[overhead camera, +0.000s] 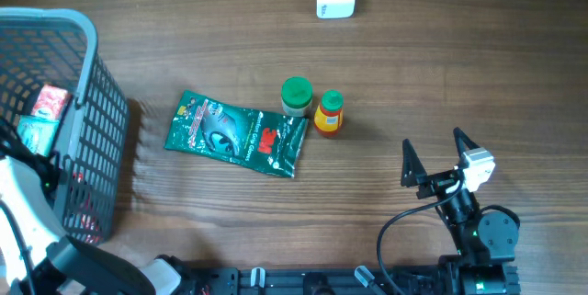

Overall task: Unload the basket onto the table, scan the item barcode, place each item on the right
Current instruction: 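Reach into the basket and grasp the red Nescafe sachet with the left gripper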

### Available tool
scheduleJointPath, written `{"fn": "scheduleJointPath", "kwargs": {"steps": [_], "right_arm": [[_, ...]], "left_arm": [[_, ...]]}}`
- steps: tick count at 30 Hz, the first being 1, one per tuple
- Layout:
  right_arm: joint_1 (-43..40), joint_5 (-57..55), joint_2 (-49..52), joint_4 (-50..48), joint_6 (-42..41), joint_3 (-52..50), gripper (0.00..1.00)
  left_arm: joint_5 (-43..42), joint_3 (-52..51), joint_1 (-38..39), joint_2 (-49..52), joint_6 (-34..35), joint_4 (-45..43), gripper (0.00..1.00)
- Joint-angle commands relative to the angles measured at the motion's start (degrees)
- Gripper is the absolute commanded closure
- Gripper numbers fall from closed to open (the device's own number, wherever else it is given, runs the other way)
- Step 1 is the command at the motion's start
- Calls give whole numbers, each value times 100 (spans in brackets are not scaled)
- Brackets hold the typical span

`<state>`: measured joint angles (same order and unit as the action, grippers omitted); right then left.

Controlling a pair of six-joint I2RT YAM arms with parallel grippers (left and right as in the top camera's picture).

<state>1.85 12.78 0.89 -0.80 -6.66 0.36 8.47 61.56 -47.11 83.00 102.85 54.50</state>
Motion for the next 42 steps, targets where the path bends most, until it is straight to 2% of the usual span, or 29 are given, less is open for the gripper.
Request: {"fn": "scheduleJointPath", "kwargs": {"steps": [1, 12, 24, 25, 26, 28, 29, 30, 31, 32, 37, 42], "right_arm": [[24, -96, -28, -15, -83, -7, 0], [24, -96, -28, -15, -87, -7, 0], [24, -96, -28, -13, -85, -7, 0], [24, -96, -28, -15, -85, -7, 0], [22, -96, -28, -15, -85, -7, 0], [24, -96, -28, -15, -85, -7, 0], [22, -96, -28, -15, -87, -7, 0], [24, -96, -28, -15, -83, -7, 0], [24, -96, -28, -15, -85, -7, 0], [22, -96, -28, -15, -85, -7, 0], [24, -96, -28, -15, -85, -7, 0], [24, -96, -28, -15, -83, -7, 0]], "left_arm": [[-116, -393, -31, 50, 417, -367, 0], [-116, -428, -33, 682, 393, -804, 0], [9, -431, -31, 1731, 393, -739, 0], [4, -433, -31, 1821, 393, -734, 4], [-7, -433, -31, 1875, 393, -717, 13], [-4, -435, -31, 1939, 389, -662, 39], [-4, -435, -31, 1939, 389, -590, 60], [2, -435, -31, 1939, 323, -542, 76], [35, -435, -31, 1939, 168, -549, 89], [55, -435, -31, 1939, 37, -568, 96], [-4, -184, -31, 1766, -723, -605, 96], [-144, 461, -31, 1069, -1587, -520, 96]]}}
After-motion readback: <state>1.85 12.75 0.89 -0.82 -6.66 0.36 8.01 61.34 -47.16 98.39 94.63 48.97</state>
